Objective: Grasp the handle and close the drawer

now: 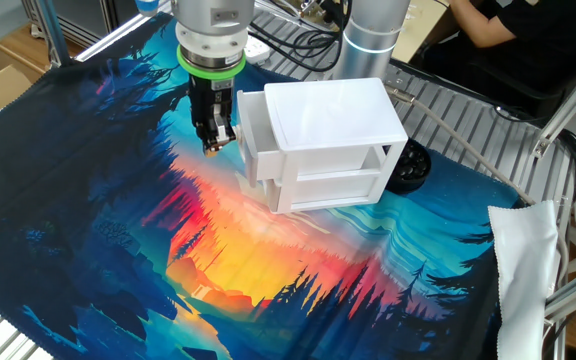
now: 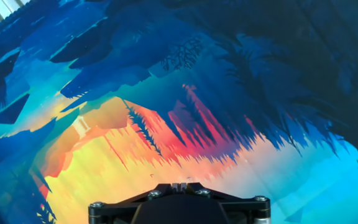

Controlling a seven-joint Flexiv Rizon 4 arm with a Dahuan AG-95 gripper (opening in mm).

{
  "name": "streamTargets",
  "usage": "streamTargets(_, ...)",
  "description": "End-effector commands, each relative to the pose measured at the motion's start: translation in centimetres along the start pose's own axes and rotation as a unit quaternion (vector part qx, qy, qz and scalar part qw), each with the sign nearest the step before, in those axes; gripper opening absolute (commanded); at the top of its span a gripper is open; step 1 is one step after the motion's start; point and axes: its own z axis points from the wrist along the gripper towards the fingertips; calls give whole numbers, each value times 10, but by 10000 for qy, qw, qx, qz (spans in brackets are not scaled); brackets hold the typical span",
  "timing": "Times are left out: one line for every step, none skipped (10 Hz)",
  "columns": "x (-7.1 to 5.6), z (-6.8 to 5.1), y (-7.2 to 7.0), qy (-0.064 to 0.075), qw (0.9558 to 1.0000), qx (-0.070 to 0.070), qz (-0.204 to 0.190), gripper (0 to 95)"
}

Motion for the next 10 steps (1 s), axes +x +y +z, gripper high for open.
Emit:
streamTargets(-1,-1,-2,-8,10000,-2,-59,0)
streamTargets(-1,-3,-4,-6,10000,0,-59,0)
streamTargets(-1,-6,-6,13,10000,-3,-58,0)
streamTargets(-2,-8,-10,29,10000,-9,-63,0)
streamTargets(-2,-9,-11,44,10000,-7,-64,0)
streamTargets(-3,-9,-16,130,9999,51,-24,0)
streamTargets(-3,-9,-19,165,9998,75,-35,0)
streamTargets(-1,-9,-26,178,9997,83,-141,0)
streamTargets(4,-6,-31,170,9997,95,-115,0)
streamTargets(6,-5,-33,168,9998,100,-102,0)
